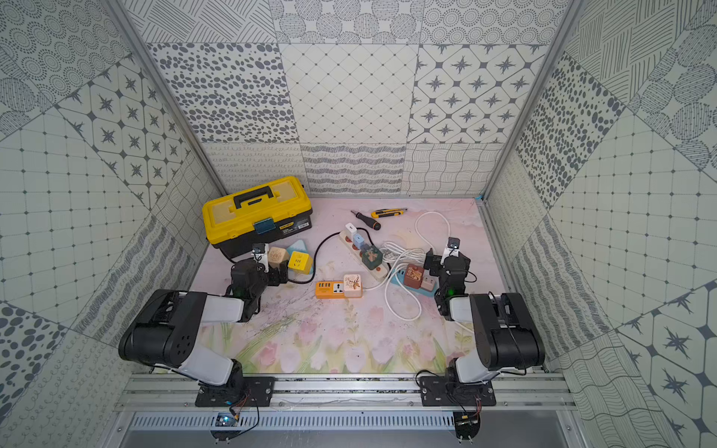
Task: Pull the plug off the socket
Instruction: Remove the plug from the socket.
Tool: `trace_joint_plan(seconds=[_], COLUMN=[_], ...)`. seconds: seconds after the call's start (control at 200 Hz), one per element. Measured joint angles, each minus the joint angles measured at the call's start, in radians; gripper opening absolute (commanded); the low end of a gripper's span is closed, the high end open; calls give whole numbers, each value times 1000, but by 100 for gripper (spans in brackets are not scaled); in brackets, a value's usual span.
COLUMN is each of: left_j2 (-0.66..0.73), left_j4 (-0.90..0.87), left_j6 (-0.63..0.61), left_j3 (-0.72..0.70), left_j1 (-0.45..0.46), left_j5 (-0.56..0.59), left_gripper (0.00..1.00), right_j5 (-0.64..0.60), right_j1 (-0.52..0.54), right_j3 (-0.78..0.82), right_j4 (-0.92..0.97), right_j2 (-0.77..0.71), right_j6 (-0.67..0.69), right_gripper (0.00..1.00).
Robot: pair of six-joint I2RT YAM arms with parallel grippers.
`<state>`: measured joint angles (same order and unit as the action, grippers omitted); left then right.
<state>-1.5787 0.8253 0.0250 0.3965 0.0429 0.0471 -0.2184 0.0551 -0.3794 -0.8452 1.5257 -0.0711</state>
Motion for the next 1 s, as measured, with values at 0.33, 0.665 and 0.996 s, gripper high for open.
trace_joint_plan(seconds=[0.33, 0.665, 0.996], left_j2=[0, 0, 97], left_j4=[0, 0, -2], left_j6=[0, 0, 1], left_j3=[0, 0, -46], left_j1=[0, 0, 0], left_j5=[0, 0, 10], left_gripper=[100, 100, 99], right_j5=[0, 0, 9], right_j1=[0, 0, 0], right_j3=[0, 0, -27], right_j4=[0, 0, 198], right_j2=[0, 0, -150], right_j6=[0, 0, 0], right_gripper=[99, 99, 99])
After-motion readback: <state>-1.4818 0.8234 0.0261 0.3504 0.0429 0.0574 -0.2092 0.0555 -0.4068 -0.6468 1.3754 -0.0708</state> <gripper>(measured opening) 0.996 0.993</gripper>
